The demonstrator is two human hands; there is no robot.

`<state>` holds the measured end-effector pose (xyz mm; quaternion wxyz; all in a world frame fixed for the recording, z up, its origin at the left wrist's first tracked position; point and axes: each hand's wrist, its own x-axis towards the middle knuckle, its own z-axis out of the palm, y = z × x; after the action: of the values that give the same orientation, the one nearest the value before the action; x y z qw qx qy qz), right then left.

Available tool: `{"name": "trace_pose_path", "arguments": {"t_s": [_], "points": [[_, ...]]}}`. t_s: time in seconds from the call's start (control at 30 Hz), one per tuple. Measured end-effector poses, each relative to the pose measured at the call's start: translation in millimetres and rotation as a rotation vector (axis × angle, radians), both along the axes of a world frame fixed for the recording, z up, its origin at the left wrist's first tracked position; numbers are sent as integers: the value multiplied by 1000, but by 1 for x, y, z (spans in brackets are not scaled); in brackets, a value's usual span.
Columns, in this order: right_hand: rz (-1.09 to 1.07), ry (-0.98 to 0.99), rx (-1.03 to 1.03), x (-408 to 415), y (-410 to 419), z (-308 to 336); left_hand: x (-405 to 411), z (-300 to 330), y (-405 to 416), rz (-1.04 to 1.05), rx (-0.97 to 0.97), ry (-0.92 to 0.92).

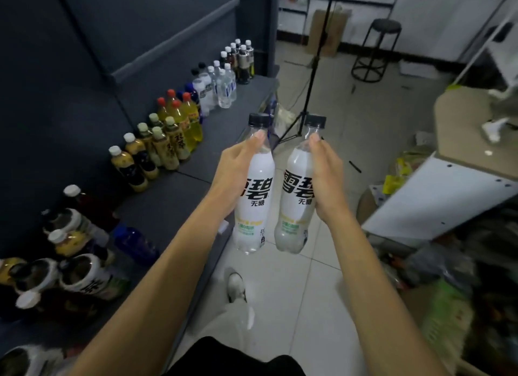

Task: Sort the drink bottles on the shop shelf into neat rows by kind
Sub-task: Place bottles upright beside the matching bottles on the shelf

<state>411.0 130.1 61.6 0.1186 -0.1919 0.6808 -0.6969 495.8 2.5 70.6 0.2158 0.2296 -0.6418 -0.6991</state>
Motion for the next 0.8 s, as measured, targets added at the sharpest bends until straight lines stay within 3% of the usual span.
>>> {"name": "trace_pose_path", "arguments": {"t_s": [0.2, 0.4, 0.57, 0.8], "points": [[-40, 28, 169, -78, -19, -12, -97, -26, -34, -65, 63, -8], [-192, -77, 205, -156, -42, -33, -184, -58, -70, -111, 172, -56], [-176, -83, 345, -204, -54, -58, -246, -74, -82, -89, 143, -179], [-151, -150, 337, -302, -86, -97, -338, -99, -115, -122, 47, -316]]}}
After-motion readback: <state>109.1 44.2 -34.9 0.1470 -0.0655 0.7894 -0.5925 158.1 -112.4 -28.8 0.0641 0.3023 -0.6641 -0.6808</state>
